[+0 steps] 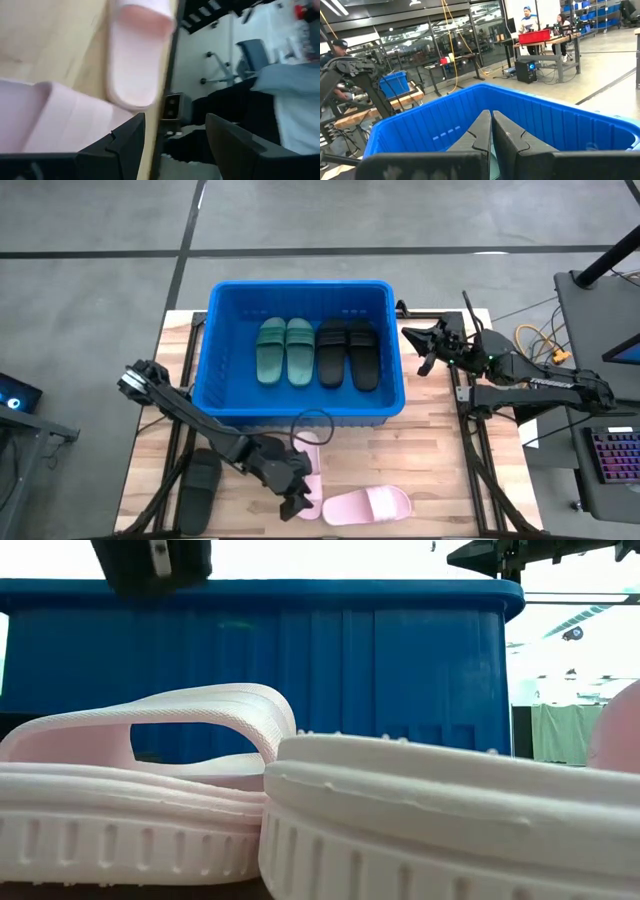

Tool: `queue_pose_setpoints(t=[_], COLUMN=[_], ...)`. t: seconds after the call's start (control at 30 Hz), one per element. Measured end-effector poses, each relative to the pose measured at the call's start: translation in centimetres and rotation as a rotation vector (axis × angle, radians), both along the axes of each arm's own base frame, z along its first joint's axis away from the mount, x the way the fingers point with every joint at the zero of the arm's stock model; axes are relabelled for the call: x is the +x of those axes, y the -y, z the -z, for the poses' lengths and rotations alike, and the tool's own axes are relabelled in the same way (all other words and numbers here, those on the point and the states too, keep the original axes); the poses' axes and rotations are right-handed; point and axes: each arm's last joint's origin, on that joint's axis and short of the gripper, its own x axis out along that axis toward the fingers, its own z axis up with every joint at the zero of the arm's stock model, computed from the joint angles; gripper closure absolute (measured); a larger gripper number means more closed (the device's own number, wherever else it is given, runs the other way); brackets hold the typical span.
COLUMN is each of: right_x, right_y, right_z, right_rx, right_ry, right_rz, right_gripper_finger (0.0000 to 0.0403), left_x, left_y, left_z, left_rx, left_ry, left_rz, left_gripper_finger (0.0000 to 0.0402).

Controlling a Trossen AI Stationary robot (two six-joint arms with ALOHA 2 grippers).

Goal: Pick and place slides into bin
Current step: Put the left pink slide into the blue bin

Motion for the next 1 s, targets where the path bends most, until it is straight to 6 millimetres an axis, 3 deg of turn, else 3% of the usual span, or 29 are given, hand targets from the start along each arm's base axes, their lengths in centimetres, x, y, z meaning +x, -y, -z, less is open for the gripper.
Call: queue_pose_setpoints(t=[0.3, 0.47, 1.0], right_x=[0.0, 0.0, 0.0], right_y=[0.0, 0.0, 0.0], right_z=[0.1, 0.3, 0.3], right_rx=[0.004, 0.008, 0.008], right_ry=[-0.008, -0.026, -0.025], right_rz=[-0.01, -0.011, -0.012], right_gripper_finger=[0.0394, 0.0394, 0.0394], left_x=[0.2, -0.8, -0.6], left_y=[-0.9, -1.5, -2.2], left_z=[1.5, 2.5, 4.7], left_rx=[0.125, 0.215, 0.327], left_ry=[-0.012, -0.138, -0.234], left_rz=[-0.138, -0.131, -0.106], left_gripper_finger=[0.0208, 0.0208, 0.0208])
